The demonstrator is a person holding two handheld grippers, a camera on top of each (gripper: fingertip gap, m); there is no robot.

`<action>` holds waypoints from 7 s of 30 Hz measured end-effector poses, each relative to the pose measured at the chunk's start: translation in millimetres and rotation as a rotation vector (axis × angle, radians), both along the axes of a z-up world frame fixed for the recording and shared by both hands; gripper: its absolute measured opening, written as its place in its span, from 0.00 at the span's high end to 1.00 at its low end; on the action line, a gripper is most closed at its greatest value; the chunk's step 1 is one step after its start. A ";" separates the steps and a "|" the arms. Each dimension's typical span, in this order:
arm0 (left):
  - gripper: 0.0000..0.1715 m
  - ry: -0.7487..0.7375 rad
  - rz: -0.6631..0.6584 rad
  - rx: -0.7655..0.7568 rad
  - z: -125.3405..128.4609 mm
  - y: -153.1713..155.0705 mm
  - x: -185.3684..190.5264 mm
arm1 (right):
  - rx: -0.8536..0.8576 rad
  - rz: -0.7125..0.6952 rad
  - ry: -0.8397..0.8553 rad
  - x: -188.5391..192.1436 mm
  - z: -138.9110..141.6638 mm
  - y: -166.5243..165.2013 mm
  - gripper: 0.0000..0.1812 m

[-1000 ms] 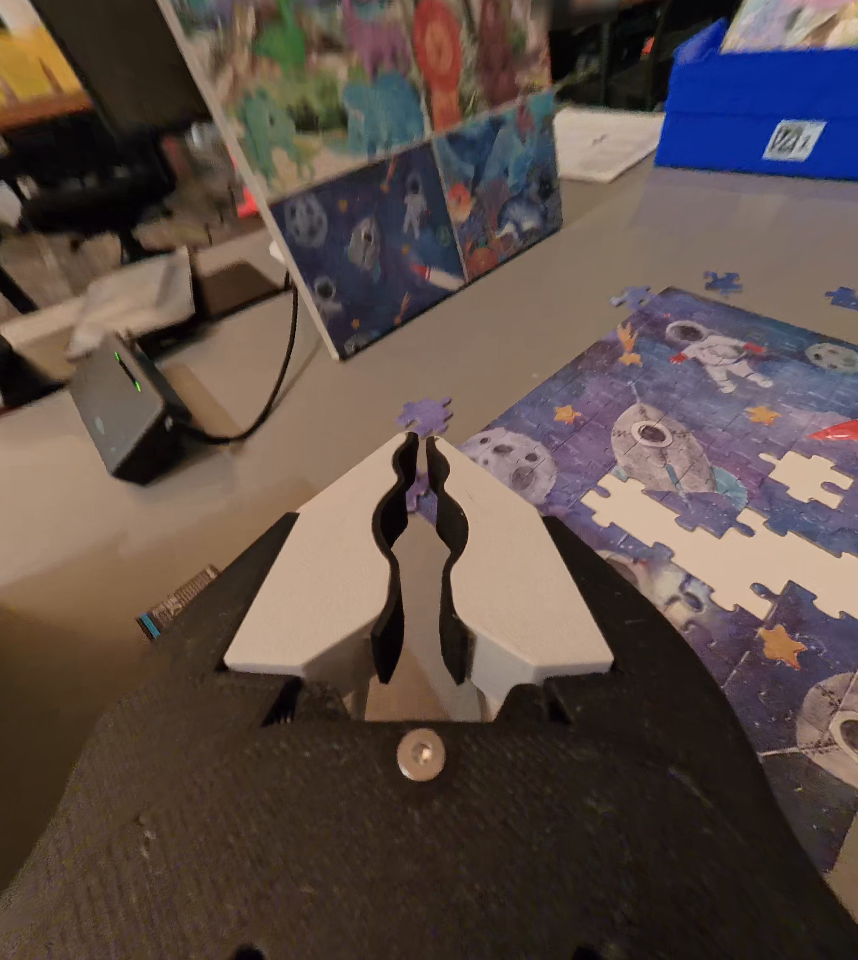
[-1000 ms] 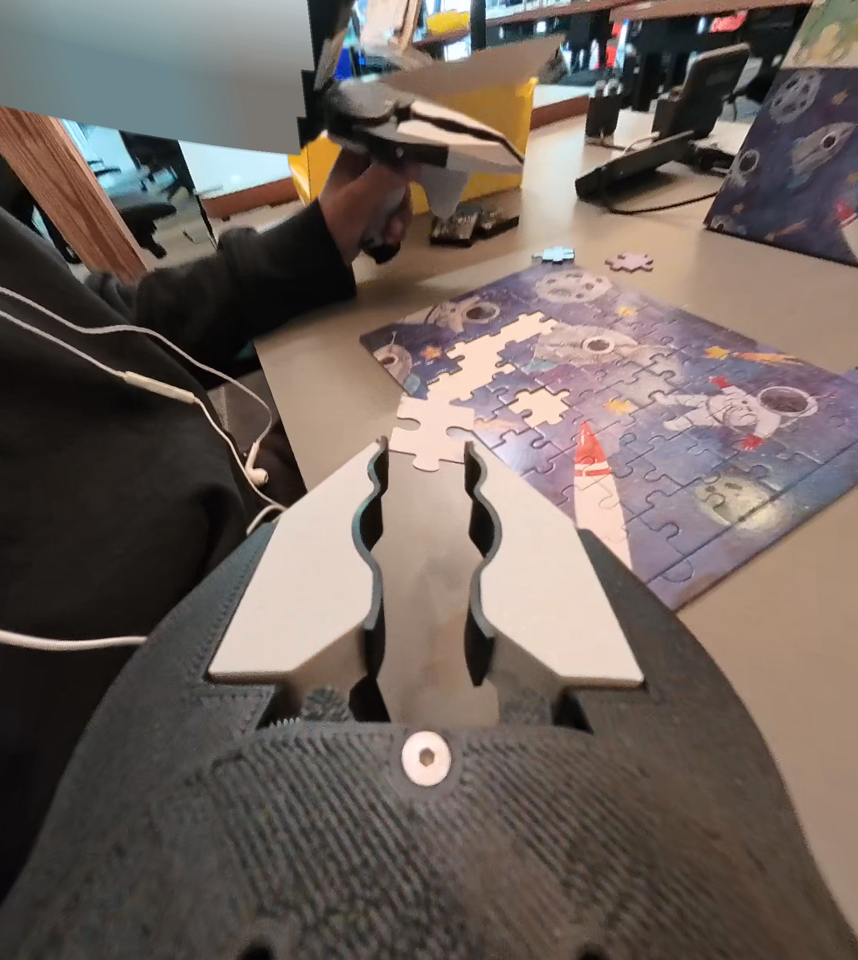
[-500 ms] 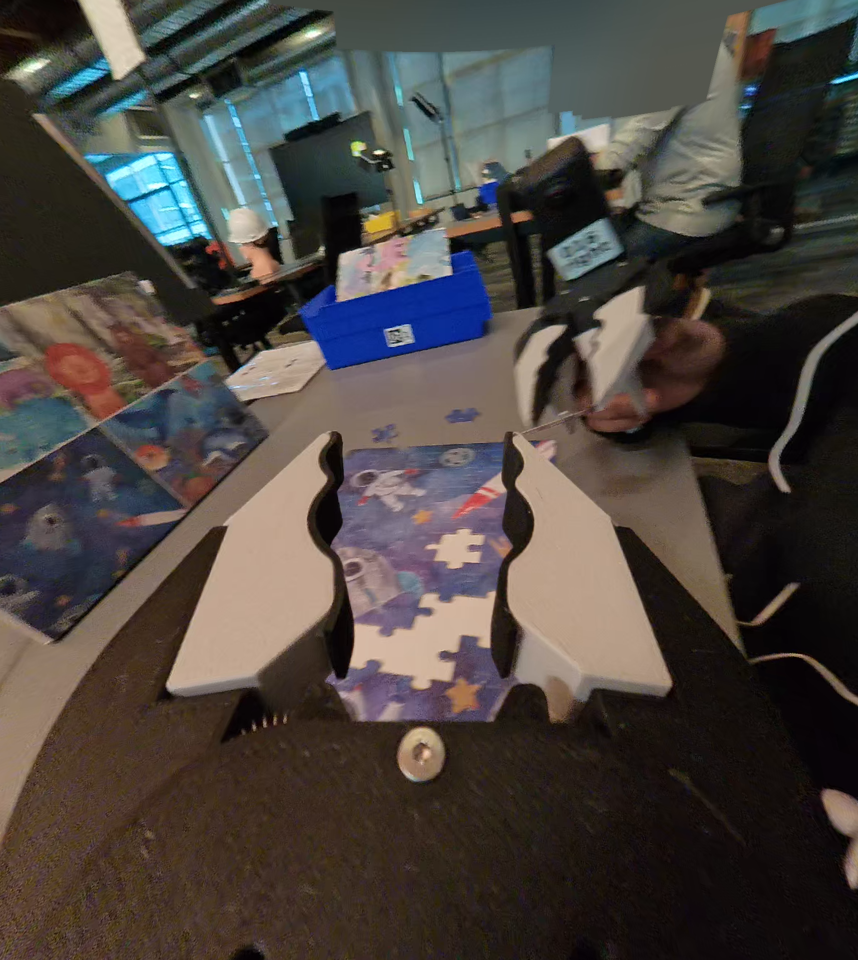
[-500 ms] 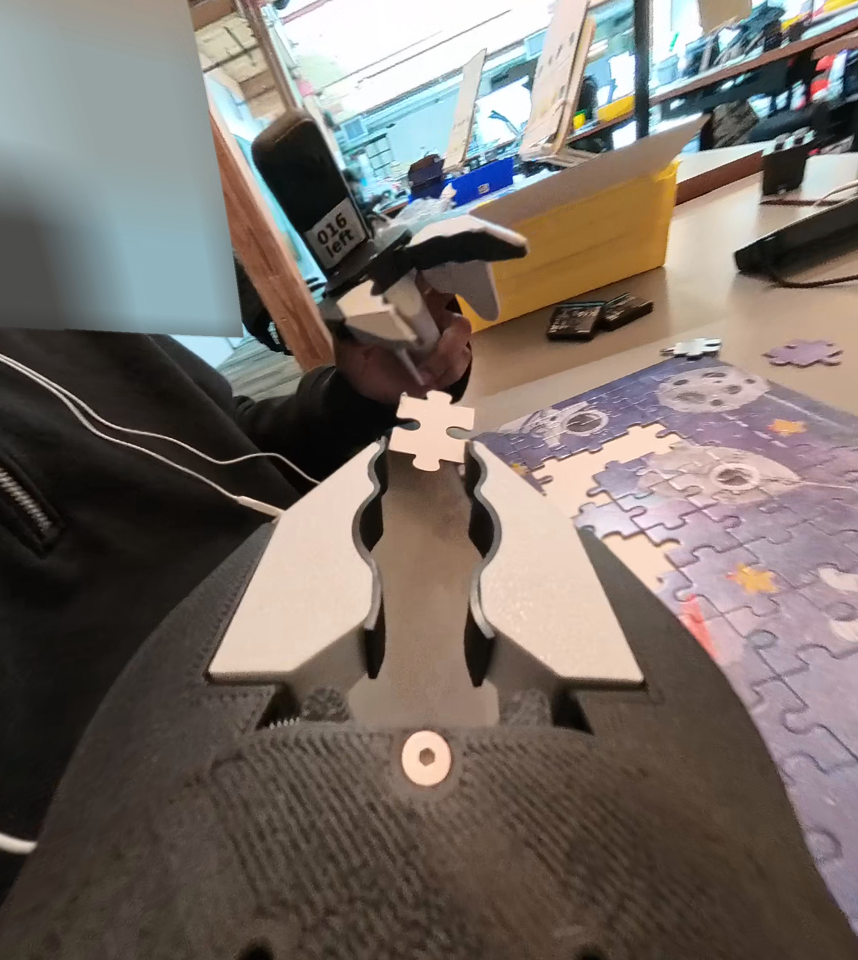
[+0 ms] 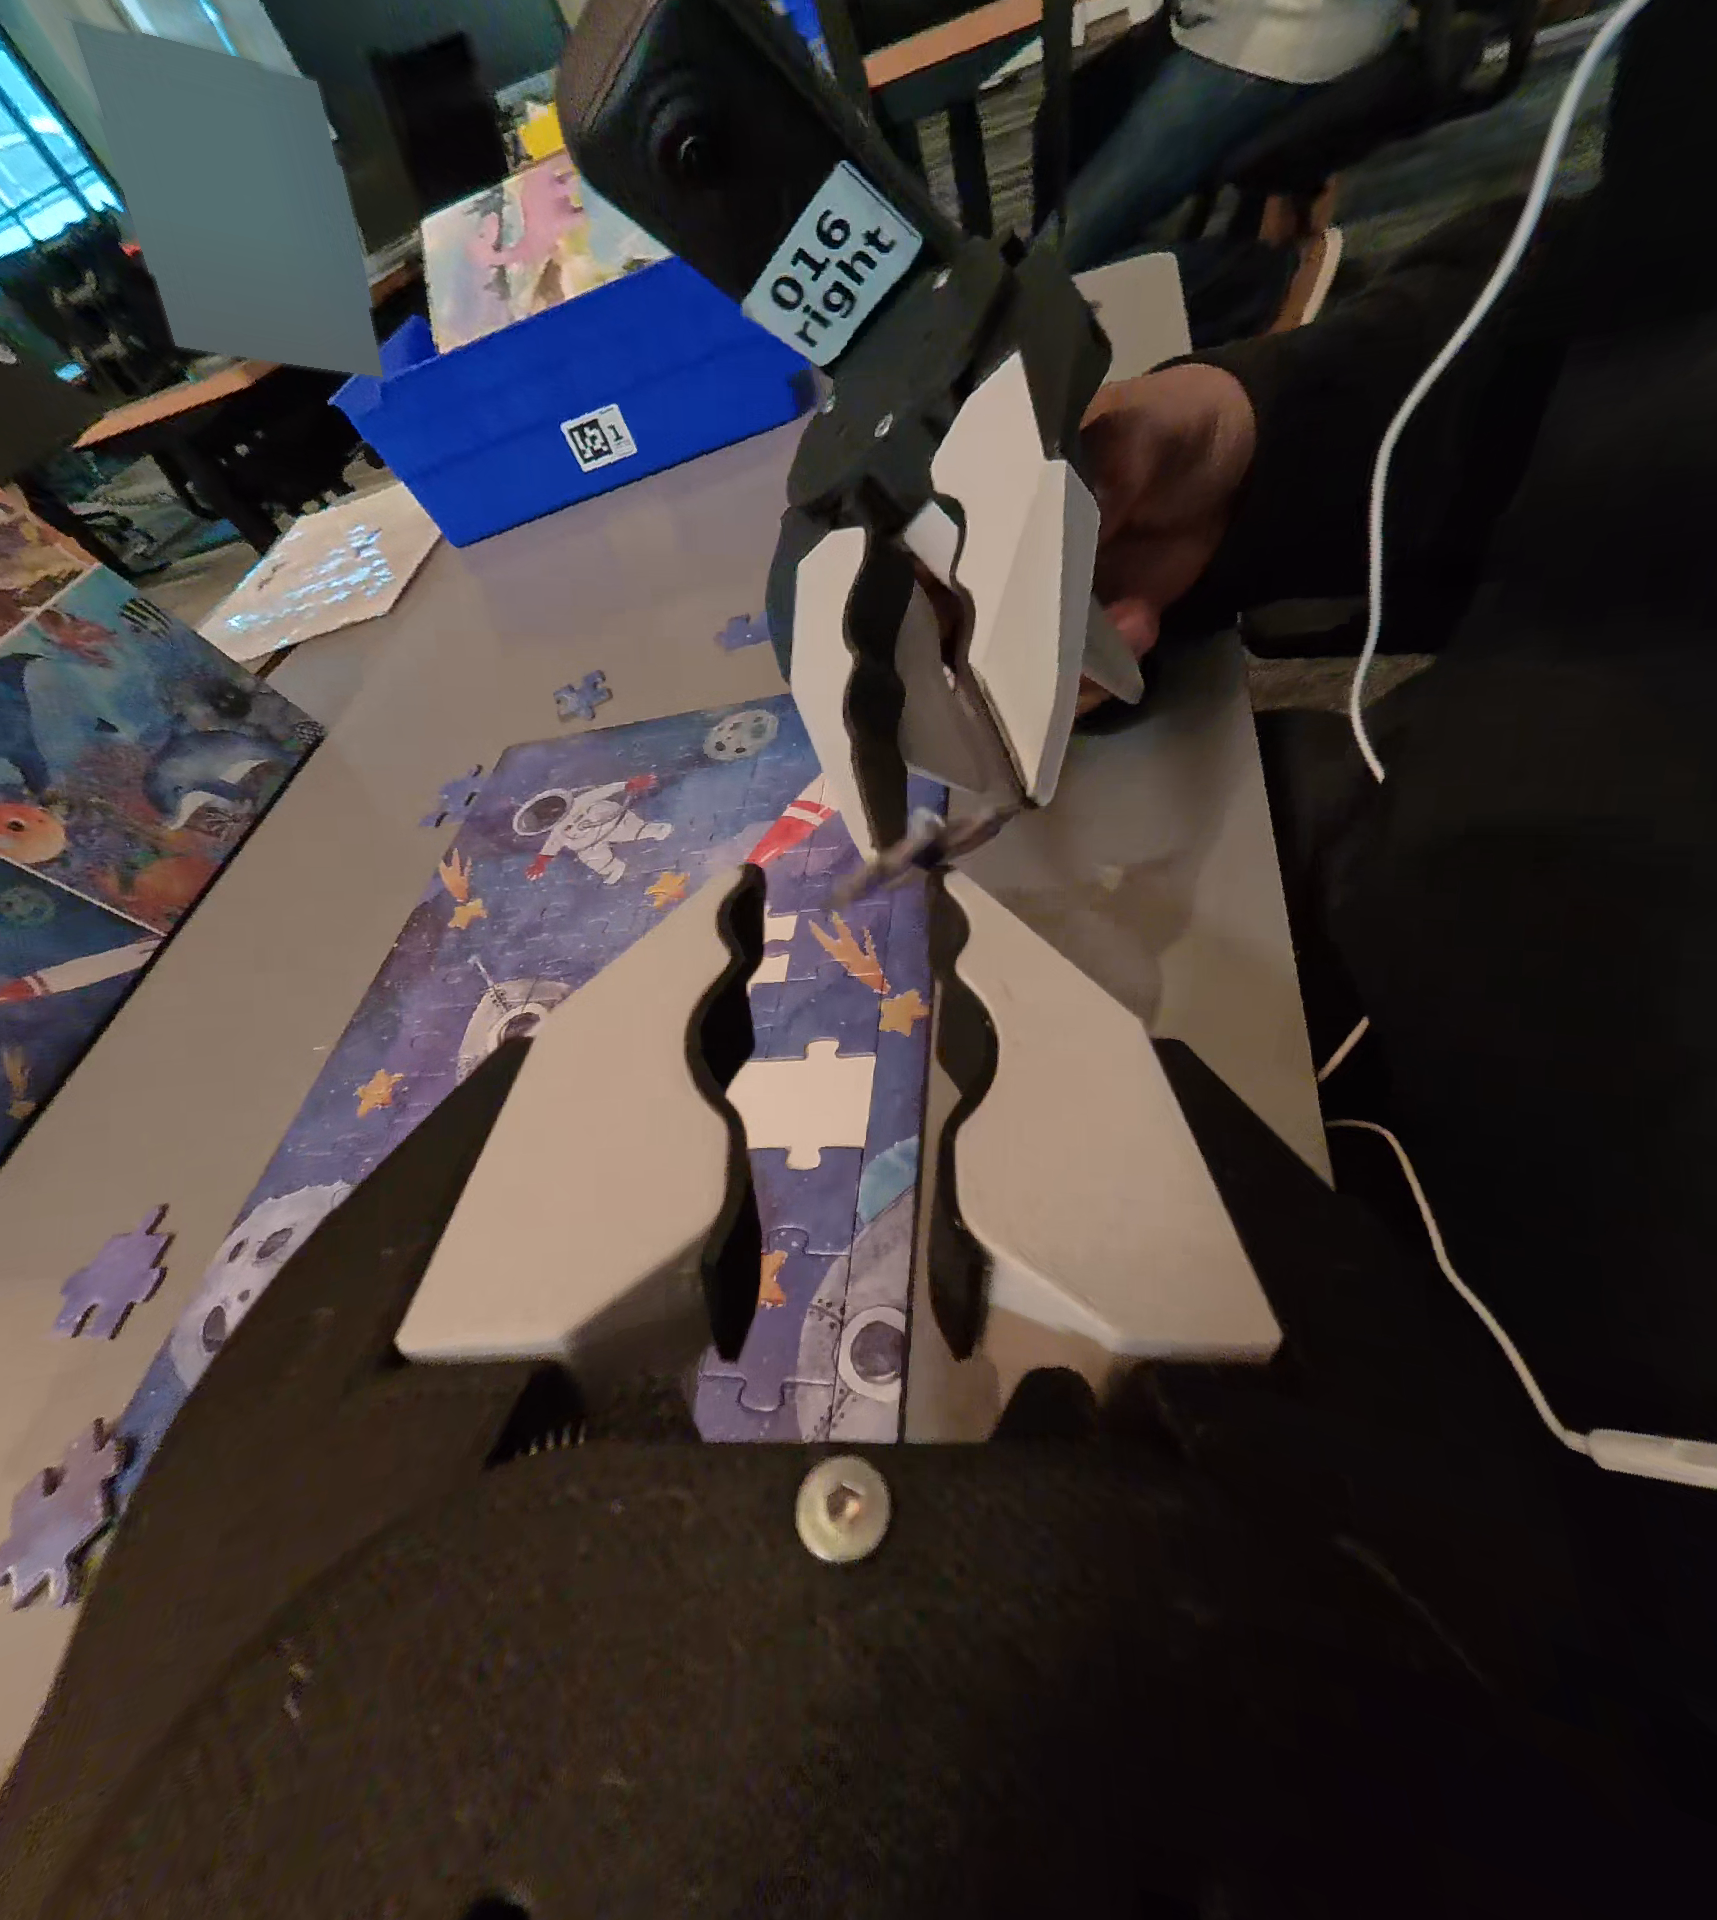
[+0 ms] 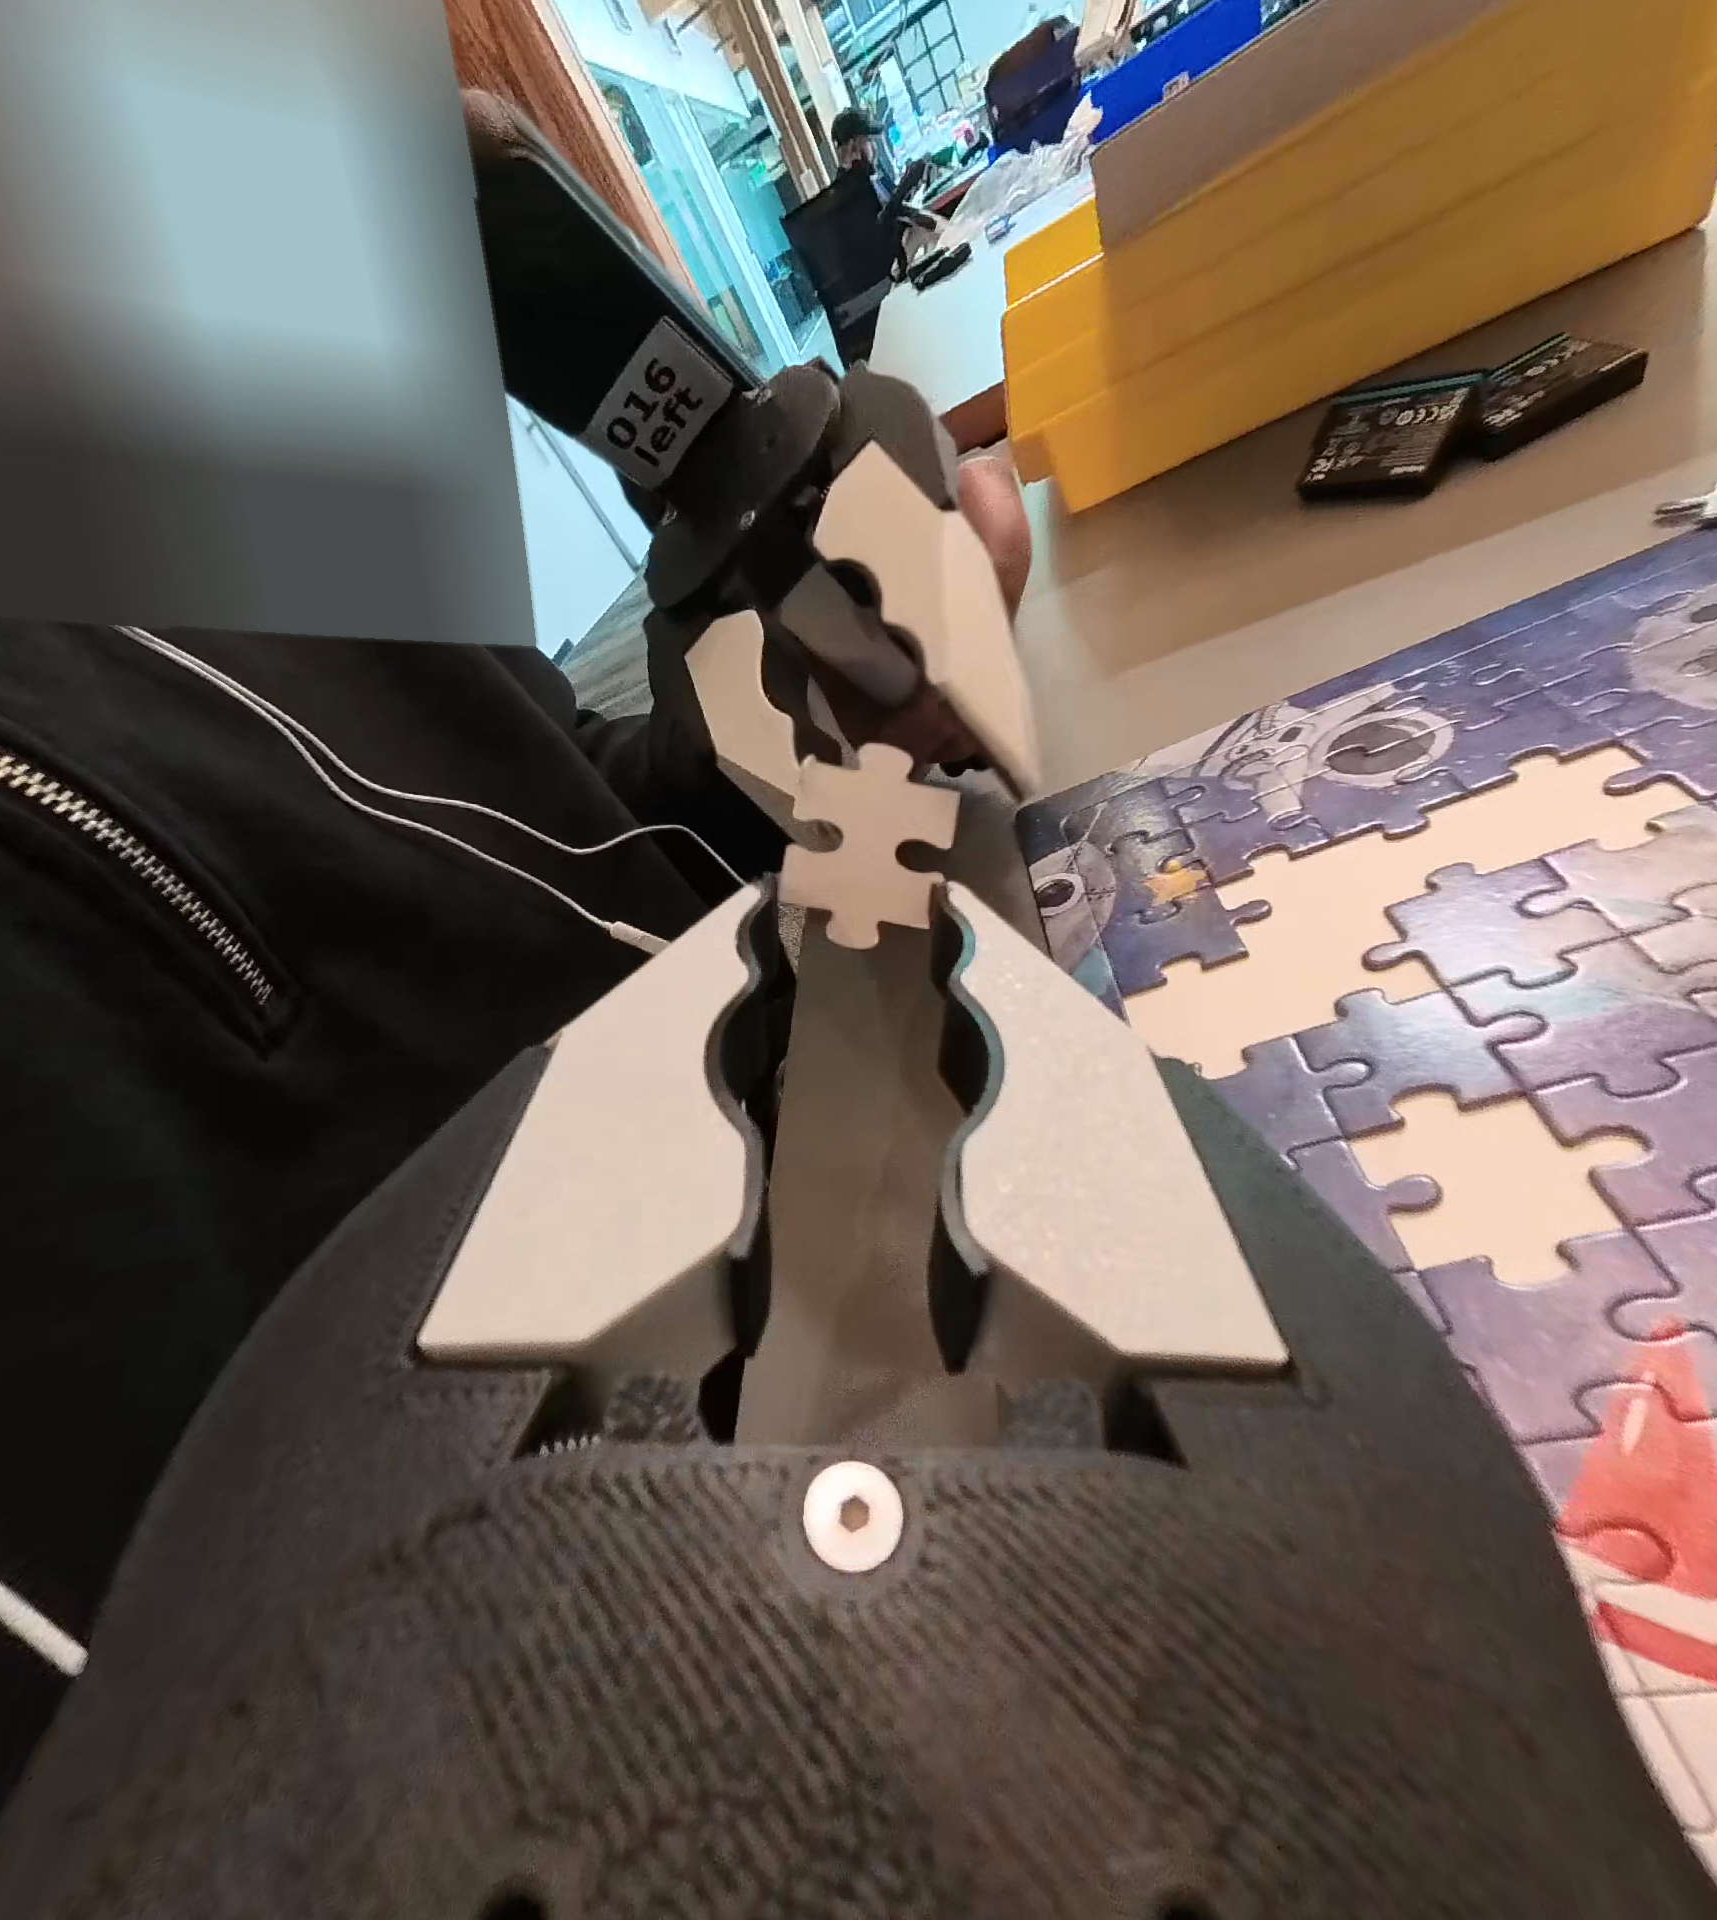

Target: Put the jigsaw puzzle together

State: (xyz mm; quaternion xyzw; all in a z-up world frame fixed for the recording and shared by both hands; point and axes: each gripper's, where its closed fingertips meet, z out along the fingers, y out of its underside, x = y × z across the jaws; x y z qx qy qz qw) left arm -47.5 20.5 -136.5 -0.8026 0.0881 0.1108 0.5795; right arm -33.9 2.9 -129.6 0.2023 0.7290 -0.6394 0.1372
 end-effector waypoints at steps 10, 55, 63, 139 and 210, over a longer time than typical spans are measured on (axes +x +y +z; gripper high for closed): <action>0.96 -0.091 -0.018 0.036 3.9 -2.4 -1.9 | -0.059 -0.047 -0.018 -2.4 6.8 7.8 0.87; 1.00 -0.967 -0.090 0.192 9.0 -13.0 -27.7 | 0.006 -0.338 0.167 -35.6 9.4 21.9 0.88; 1.00 -0.835 -0.130 -0.013 -10.4 0.5 0.2 | 0.015 -0.320 0.190 -38.3 10.1 11.7 0.96; 1.00 -1.205 0.128 -0.318 -56.5 -26.9 -117.2 | 0.102 -0.354 0.154 -100.2 -1.1 47.8 0.93; 0.95 -1.191 0.241 -0.272 -63.8 -32.0 -131.5 | 0.040 -0.380 0.173 -100.4 8.7 50.6 0.94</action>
